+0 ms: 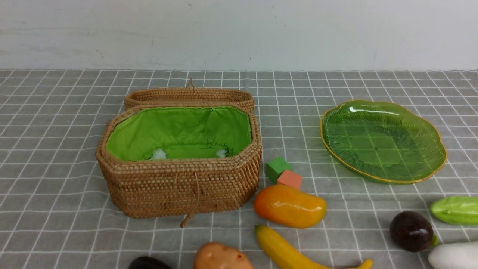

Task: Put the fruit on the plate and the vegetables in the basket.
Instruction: Use the left arm to grab an eggplant and put it into the left basket

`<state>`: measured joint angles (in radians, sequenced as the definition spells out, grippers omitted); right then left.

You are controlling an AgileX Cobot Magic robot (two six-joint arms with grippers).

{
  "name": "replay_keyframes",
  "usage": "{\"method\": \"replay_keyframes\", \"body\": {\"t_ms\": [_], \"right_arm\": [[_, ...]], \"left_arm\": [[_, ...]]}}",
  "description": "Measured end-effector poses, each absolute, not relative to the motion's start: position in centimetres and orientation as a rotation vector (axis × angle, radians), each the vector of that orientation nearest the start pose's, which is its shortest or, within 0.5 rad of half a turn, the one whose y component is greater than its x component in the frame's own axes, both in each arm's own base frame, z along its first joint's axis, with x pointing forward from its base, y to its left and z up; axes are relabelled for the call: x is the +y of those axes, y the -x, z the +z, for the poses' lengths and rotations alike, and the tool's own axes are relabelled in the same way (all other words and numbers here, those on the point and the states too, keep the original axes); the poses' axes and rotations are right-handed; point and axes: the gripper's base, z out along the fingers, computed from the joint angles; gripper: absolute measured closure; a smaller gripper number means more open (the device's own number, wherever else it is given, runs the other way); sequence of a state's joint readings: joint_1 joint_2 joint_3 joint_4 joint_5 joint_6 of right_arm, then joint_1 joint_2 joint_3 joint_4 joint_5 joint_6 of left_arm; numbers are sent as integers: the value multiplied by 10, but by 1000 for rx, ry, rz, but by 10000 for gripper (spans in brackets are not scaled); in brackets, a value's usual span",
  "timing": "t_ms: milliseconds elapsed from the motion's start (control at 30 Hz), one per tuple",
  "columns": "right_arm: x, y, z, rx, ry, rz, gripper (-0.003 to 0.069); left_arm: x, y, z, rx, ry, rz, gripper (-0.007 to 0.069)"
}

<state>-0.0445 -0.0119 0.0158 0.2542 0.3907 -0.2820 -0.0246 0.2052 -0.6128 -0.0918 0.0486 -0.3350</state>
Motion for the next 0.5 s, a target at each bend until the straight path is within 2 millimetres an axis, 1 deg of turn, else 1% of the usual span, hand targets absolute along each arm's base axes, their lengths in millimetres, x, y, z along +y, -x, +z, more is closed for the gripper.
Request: {"method": "replay_keyframes", "body": {"t_ms": [33,67,100,133,167,200,233,267,333,367,400,433,500], "right_arm": [[6,-52,175,1864,68,27,417],[6,-52,175,1864,68,27,417],[6,-52,175,1864,68,27,417],[6,-52,175,1864,68,27,417],[6,-52,175,1864,68,27,417],[6,-52,175,1864,68,27,417],[6,-52,175,1864,68,27,417],[6,-52,175,1864,68,27,417],[6,-52,175,1864,68,27,417],[6,-52,175,1864,68,27,417],[6,-52,175,1864,68,27,417],[6,-52,175,1864,68,27,417],[6,-52,175,1864,68,27,417]], "left_arm": [[-2,-29,402,1188,230,-402,386],[-2,-29,405,1213,232,-401,386],[-4,-48,407,1400,254,-383,386],[-4,-48,407,1411,254,-382,386],[-4,-60,404,1503,266,-370,386],[-5,-78,393,1659,282,-337,386],[-5,-81,392,1667,282,-333,386],[-5,-92,384,1758,279,-311,386],[-10,-110,374,1861,267,-320,386],[-12,-111,372,1873,259,-332,386],[-20,-121,362,1946,255,-393,386],[-29,-126,353,2010,246,-446,386],[-40,-133,340,2125,261,-496,386]]}}
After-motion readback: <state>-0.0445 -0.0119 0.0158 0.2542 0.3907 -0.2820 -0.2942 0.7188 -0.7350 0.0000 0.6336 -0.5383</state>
